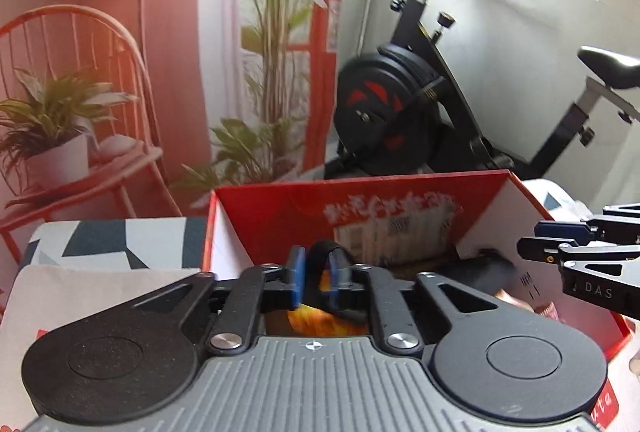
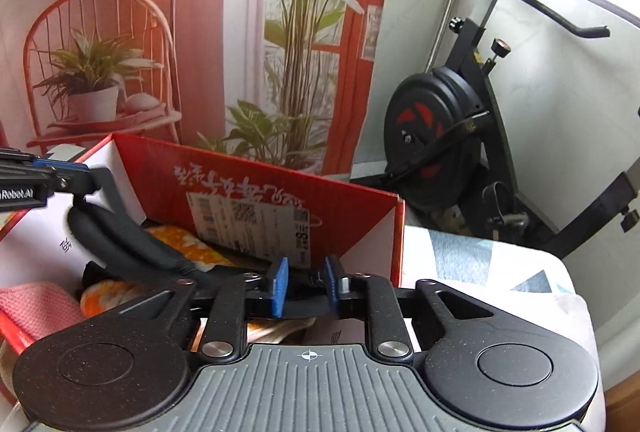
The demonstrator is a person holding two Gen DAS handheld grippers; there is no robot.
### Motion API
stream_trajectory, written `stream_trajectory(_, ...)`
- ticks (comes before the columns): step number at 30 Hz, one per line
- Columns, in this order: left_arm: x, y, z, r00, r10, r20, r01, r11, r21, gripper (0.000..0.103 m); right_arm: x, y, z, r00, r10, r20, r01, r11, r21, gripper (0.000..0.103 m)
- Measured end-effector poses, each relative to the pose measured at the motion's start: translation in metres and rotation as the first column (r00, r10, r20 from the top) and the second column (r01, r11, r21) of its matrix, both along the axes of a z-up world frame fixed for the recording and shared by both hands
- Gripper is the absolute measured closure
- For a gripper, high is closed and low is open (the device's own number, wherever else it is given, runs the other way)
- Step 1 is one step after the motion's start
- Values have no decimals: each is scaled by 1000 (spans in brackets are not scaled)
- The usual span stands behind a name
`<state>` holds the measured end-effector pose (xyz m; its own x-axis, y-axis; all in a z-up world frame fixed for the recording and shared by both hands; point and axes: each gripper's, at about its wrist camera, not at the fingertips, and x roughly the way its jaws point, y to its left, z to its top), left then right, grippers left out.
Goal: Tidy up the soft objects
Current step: 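Lift the black mask with both tools over the red box and release, then move both tools down to the white surgical mask bag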
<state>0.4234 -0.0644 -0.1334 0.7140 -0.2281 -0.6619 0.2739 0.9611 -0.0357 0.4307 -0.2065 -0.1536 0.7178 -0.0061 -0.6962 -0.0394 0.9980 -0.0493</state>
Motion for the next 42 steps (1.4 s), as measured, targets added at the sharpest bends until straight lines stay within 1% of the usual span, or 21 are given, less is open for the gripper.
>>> stream_trajectory(1,-3,1,0,1000,-2,1,2,1000,-1,59,-3,1,0,1000,-4,-7,4,1000,2,71)
stream_trajectory(2,-6,1,1,1000,-5,9,5,1000,-2,53,-5,3,1,1000,-4,-11,4,1000,8,66)
stream_trajectory(3,-10,2,3,1000,-8,17,8,1000,-2,48,-9,5,1,1000,-2,-8,2,1000,11,58)
stream_trajectory(4,-13,2,4,1000,-13,25,13,1000,0,47,-14,6,3,1000,3,-2,-3,1000,12,52)
stream_trajectory(6,-20,3,8,999,-23,29,23,1000,8,44,-23,11,6,1000,16,9,-16,1000,13,48)
stream_trajectory(9,-30,5,16,999,-19,43,19,1000,8,39,-40,15,13,999,26,30,-27,999,33,46)
stream_trajectory(11,-39,9,21,999,-19,47,19,1000,0,35,-52,15,18,999,20,46,-23,998,57,39)
stream_trajectory(12,-45,11,23,999,-21,47,21,1000,-3,32,-59,15,20,998,16,57,-20,997,72,33)
stream_trajectory(14,-55,16,28,999,-26,48,27,1000,-10,25,-74,16,23,997,4,75,-12,995,99,32)
stream_trajectory(15,-62,18,30,998,-28,50,29,1000,-13,19,-81,17,24,997,-2,80,-7,994,113,30)
stream_trajectory(16,-70,21,31,998,-27,54,28,999,-17,15,-89,17,25,996,-10,86,-1,992,128,22)
stream_trajectory(17,-78,25,32,998,-26,58,27,999,-21,13,-97,18,26,995,-22,95,8,990,144,17)
stream_trajectory(18,-85,28,32,998,-27,59,28,999,-27,10,-106,18,27,994,-35,108,17,987,161,7)
stream_trajectory(19,-93,31,32,998,-29,57,31,999,-35,7,-116,19,28,991,-47,121,26,984,177,2)
stream_trajectory(21,-108,38,30,998,-32,50,35,998,-47,2,-134,20,28,987,-76,142,48,980,192,1)
stream_trajectory(26,-144,55,16,999,-33,16,34,998,-60,0,-172,27,16,985,-112,132,79,970,229,0)
stream_trajectory(29,-163,64,2,999,-28,-17,27,997,-71,0,-192,34,4,988,-112,107,84,968,236,0)
stream_trajectory(33,-185,73,-21,997,-26,-73,19,996,-87,0,-217,43,-17,994,-103,48,89,968,235,0)
stream_trajectory(38,-211,81,-55,988,-26,-151,12,995,-97,0,-244,56,-40,995,-100,-6,99,973,210,0)
stream_trajectory(42,-222,84,-77,980,-16,-198,-4,994,-105,0,-259,63,-52,995,-93,-29,97,974,203,0)
